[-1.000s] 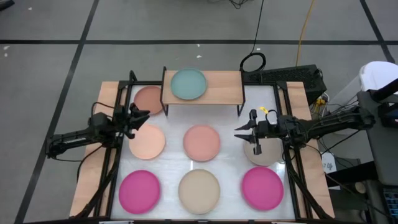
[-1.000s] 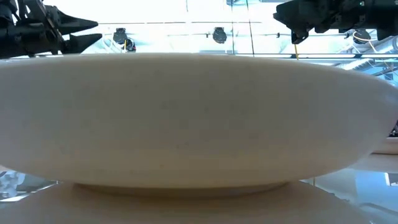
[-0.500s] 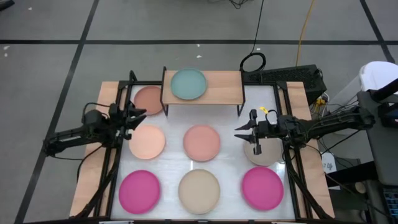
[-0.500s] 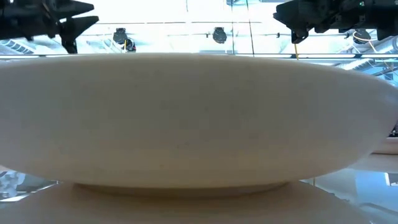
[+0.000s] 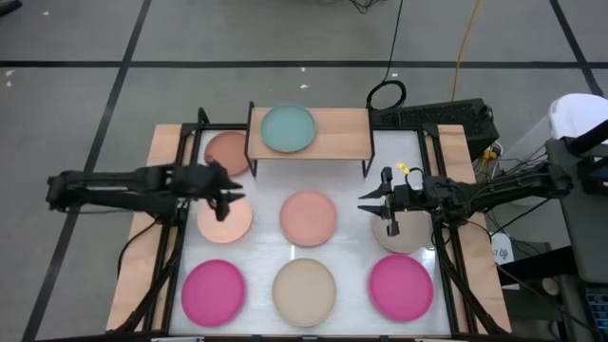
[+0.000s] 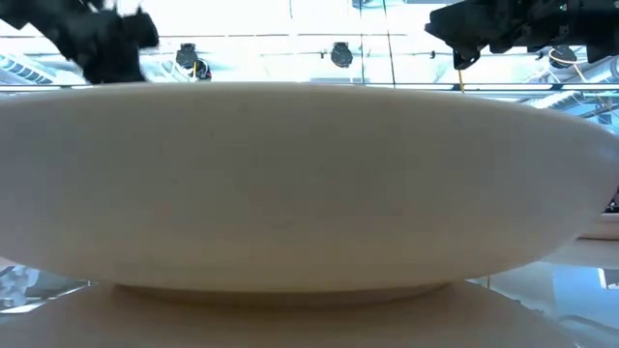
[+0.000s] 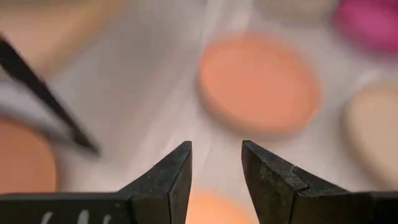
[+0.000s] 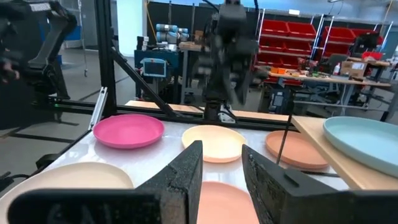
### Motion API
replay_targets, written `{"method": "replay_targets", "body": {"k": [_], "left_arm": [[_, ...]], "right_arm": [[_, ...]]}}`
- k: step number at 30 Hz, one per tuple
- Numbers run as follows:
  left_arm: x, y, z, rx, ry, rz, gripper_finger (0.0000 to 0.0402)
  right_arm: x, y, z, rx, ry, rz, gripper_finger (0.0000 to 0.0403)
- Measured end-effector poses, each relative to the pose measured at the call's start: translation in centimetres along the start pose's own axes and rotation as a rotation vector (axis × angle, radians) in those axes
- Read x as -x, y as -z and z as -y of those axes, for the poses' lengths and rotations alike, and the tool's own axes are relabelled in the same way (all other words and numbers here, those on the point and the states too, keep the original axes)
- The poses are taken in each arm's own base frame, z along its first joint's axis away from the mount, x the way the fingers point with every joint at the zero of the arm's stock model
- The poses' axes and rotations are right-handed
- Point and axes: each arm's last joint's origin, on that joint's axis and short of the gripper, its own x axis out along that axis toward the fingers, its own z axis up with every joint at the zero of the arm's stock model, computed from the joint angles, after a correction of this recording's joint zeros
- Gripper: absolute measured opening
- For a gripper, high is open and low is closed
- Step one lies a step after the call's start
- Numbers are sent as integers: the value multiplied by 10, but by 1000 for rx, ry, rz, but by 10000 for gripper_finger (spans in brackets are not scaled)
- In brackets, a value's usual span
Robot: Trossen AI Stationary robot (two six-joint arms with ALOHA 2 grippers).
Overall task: Place and stack plates onto a shelf
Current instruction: Stack the light orange plate on top of the light blue plate on the shelf
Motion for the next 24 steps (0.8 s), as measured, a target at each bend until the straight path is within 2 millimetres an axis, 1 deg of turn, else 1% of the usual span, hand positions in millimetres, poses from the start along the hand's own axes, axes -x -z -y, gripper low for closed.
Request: {"method": "replay_targets", "body": {"k": [5, 9, 13, 18, 24], "left_arm": [[-28, 17, -2, 5, -96, -298, 145], [-44, 24, -4, 30, -156, -408, 145], [-57, 28, -8, -22, -233, -479, 145], [-68, 30, -20, 36, -313, -526, 145], [-72, 29, -29, 78, -350, -537, 145]], "right_arm": [[0, 2, 0, -30, -4, -21, 98], [0, 2, 0, -45, -4, -23, 98], [0, 2, 0, -44, -4, -21, 98], [0, 1, 0, -45, -3, -14, 98], [0, 1, 0, -43, -3, -9, 98]]}}
